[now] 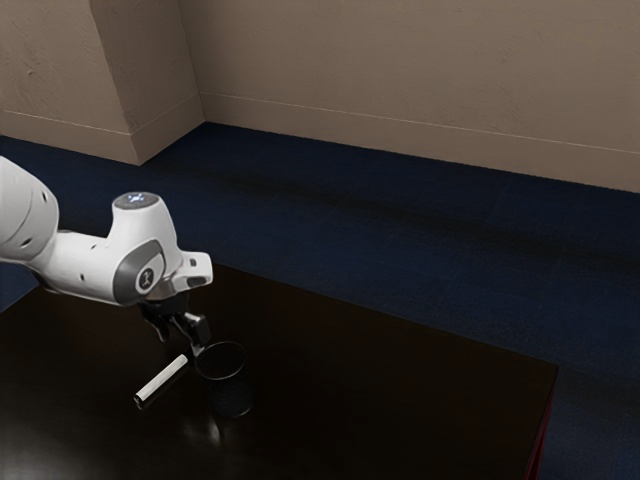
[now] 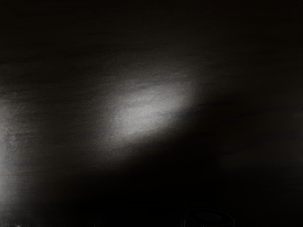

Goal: Put the marker into the pen holder.

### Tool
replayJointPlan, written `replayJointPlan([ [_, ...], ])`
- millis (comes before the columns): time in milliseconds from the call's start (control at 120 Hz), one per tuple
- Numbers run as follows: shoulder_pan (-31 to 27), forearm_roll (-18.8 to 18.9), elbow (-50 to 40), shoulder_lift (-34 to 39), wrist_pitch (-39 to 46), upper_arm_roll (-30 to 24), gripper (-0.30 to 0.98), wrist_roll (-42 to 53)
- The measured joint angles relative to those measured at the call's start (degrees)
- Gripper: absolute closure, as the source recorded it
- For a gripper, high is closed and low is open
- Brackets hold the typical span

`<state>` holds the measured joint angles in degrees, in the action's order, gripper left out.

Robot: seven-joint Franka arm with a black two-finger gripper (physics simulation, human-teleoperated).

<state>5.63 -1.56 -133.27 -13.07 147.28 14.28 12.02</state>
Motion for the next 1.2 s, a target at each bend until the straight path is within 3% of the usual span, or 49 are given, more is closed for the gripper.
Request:
replayJointPlan([
  [225,0.01,0.0,-0.04,-0.04,-0.07,-0.21,0.36,0.15],
  [350,0.01,0.03,-0.07,-0.24,-0.09,-0.28,0.46,0.21],
  [733,0.13,0.95,-0.05,-0.54,0.17,-0.54,0.58,-0.91],
  [908,0.25,2.97,-0.07,-0.25,0.23,-0.44,0.7,-3.72],
  [1200,0.08,1.56,-0.05,3.13,-0.76,-0.57,0.74,-4.05],
])
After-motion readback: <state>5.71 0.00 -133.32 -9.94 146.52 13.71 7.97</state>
